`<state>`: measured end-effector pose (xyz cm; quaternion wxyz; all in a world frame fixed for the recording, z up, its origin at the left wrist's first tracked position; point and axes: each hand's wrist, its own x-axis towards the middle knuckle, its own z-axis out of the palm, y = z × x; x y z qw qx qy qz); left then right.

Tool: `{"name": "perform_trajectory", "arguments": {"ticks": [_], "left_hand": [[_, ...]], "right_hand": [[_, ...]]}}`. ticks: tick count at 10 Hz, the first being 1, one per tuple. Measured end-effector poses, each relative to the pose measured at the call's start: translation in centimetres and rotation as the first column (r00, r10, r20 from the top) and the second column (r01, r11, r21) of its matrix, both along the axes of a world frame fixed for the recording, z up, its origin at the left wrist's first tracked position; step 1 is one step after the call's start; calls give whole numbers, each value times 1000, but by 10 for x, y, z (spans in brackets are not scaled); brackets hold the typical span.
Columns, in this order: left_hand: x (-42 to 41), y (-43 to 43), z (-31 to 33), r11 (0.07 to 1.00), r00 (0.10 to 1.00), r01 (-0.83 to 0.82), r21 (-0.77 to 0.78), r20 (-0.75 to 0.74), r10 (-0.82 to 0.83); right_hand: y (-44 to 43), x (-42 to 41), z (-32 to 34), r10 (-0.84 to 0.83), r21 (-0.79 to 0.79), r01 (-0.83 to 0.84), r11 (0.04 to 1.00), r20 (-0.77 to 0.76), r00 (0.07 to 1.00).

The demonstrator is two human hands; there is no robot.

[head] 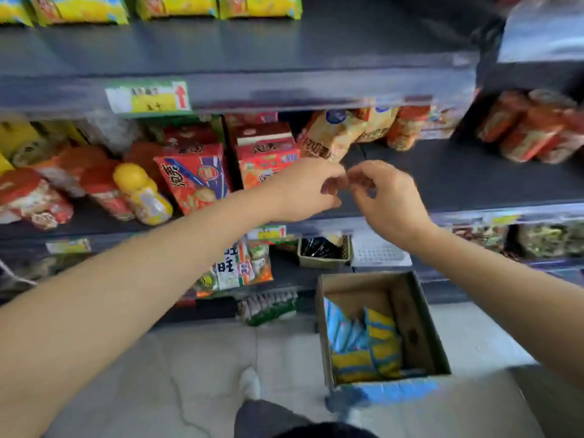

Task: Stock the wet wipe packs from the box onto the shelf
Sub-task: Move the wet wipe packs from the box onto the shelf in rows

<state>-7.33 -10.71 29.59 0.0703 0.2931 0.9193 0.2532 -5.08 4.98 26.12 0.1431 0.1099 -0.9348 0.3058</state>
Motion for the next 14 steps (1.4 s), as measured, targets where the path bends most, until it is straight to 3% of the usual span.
{"name": "perform_trajectory", "arguments": {"ticks": [1,3,5,6,8,9,10,11,12,13,14], "left_hand": [[12,51,-60,999,974,-37,-39,223,45],[33,104,-167,988,838,-110,-105,524,149],[46,120,-262,964,694,-136,-230,672,259],[56,126,-306,951,618,-138,-278,726,302],[78,148,-385,921,545,-121,-372,750,374],[85,159,-416,923,472,-108,-368,798,374],[90,169,-438,914,350,-168,-368,845,405],[96,176,-450,881,172,-216,-421,871,459],[99,178,-461,873,159,-242,-424,870,467],[98,175,-464,856,149,-281,-433,862,485],[93,169,-458,809,79,-374,-454,853,515]], "right_hand": [[53,12,-49,-59,138,24,990,251,966],[118,20,-142,-160,322,-86,943,664,730],[125,42,-232,-164,344,-269,900,836,523],[128,49,-267,-229,370,-252,894,861,454],[139,60,-339,-218,382,-379,843,887,408],[141,66,-371,-201,300,-403,865,942,269],[142,71,-385,-236,279,-421,863,960,151],[144,73,-406,-262,316,-582,749,948,178],[143,69,-423,-247,278,-322,905,960,134],[146,70,-424,-229,229,-116,966,973,17],[148,71,-425,-189,196,-154,968,980,59]]}}
